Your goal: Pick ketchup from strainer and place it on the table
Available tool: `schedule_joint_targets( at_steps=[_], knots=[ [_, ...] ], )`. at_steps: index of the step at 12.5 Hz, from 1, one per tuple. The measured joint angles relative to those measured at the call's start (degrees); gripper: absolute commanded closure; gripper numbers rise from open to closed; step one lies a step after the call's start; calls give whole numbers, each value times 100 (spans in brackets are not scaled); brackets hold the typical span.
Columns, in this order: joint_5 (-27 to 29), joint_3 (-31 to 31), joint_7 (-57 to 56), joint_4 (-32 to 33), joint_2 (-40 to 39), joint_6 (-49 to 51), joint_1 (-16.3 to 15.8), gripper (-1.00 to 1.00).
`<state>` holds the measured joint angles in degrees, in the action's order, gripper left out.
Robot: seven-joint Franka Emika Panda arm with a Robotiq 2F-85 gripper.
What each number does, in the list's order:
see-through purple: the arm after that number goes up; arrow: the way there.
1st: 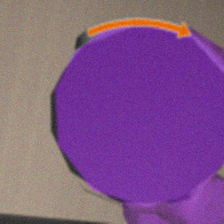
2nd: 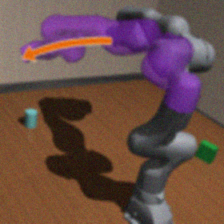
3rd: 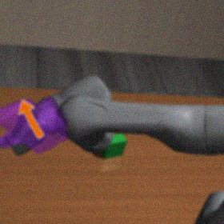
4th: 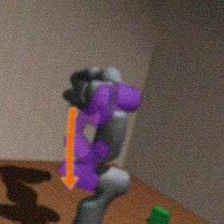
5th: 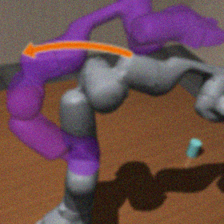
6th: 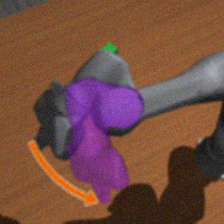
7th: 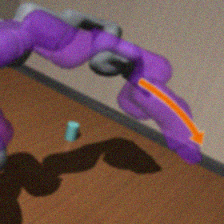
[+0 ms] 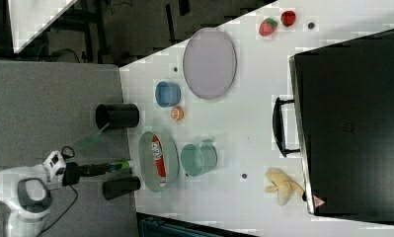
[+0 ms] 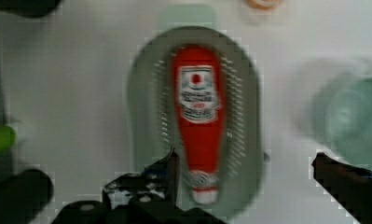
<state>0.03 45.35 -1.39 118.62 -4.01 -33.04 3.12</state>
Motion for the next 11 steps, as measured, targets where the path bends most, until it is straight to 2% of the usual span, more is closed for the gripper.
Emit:
schedule_joint_targets(
  at_steps=[3,6,11],
  knots=[
    [-83,45,17,548,-476,-1088,-55,-100],
    [-542,-36,120,996,-1088,-1846,-74,-100],
    [-1059,-157,578,1119,-2065,-2476,-38,-100]
  ],
)
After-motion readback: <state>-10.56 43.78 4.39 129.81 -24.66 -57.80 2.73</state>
